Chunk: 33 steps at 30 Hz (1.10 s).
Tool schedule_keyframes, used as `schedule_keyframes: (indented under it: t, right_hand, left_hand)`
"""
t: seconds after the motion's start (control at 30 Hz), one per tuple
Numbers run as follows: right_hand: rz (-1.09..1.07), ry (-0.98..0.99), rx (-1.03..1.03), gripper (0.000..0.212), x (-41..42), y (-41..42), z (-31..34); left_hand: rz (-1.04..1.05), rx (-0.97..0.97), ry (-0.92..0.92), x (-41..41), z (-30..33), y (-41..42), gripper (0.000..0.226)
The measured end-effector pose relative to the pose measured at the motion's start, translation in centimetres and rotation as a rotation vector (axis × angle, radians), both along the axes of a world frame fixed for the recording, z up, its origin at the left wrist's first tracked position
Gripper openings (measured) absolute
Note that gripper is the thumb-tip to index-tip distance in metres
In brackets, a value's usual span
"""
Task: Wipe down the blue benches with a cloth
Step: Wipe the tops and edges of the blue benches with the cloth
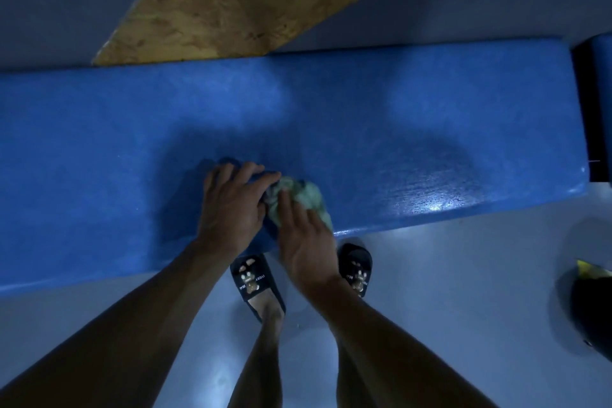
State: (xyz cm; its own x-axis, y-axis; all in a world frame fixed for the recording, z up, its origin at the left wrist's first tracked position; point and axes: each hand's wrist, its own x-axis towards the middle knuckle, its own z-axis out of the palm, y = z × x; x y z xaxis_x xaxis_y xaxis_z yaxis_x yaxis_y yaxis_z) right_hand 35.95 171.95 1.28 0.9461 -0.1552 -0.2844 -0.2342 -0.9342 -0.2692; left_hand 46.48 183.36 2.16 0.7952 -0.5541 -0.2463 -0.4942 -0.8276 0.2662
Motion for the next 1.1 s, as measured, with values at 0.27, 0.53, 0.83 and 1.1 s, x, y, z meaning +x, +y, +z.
schedule_keyframes:
  t: [0.27, 0.53, 0.83, 1.1]
  right_hand:
    - [-0.185, -0.055, -0.136, 0.065, -0.8, -16.4, 0.4]
    - [-0.701, -0.097, -0.067, 0.062, 3.1, -8.9, -1.7]
    - [0.224, -0.186, -0.11, 0.063, 4.4, -12.1, -0.8]
    - [-0.729, -0.01, -0.135, 0.061, 7.4, -17.3, -1.1]
  left_hand:
    - [0.025, -0.042, 0.022, 0.2, 0.3, -0.2, 0.052]
    - [0.014, -0.035, 0.024, 0.8, 0.0, -0.5, 0.052]
    - [0.056, -0.021, 0.034, 0.0, 0.2, -0.8, 0.052]
    - [0.076, -0.085, 0.028, 0.6, -0.4, -0.7, 0.048]
